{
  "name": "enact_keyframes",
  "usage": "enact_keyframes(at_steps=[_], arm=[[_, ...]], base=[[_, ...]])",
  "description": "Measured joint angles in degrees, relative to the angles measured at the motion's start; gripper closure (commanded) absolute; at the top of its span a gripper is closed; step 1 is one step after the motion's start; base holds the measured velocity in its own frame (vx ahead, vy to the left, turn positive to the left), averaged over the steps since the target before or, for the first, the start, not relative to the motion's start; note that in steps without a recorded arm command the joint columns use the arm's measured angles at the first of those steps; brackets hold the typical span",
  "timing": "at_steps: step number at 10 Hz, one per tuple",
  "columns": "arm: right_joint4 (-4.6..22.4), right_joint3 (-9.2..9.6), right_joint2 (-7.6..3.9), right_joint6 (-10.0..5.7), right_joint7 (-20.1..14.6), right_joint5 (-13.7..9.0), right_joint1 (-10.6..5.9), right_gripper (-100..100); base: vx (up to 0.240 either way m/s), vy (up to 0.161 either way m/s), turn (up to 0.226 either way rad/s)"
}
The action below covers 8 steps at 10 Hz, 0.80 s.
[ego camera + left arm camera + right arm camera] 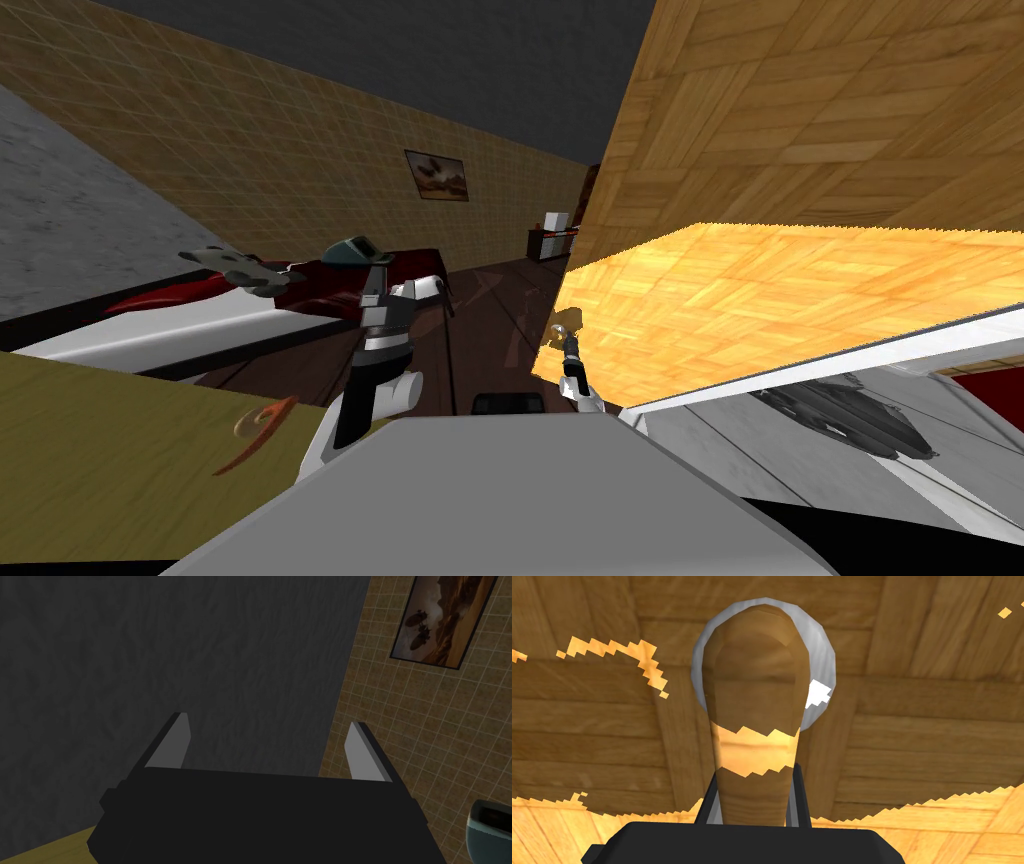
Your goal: Push the door open
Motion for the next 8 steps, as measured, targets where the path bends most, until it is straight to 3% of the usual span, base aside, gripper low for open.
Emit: enact_keyframes(at_steps=[1, 2, 3, 4, 8], arm=[[-1.6, -0.56, 0.03, 0.75, 0.2, -0.3, 1.00, 100], [1.1, -1.36, -0.19, -0.27, 0.4, -0.7, -0.49, 100], [1.2, -1.99, -0.13, -0.65, 0.6, -1.1, -0.34, 100], [-0.2, -2.46, -0.07, -0.15, 0.8, -1.4, 0.66, 100], [0.9, -5.30, -0.48, -0.53, 1.8, -2.9, -0.08, 100]], base=[[0.177, 0.053, -0.096], [0.202, 0.028, -0.051], [0.220, 0.045, -0.043], [0.232, 0.082, -0.067], [0.196, 0.052, -0.065]])
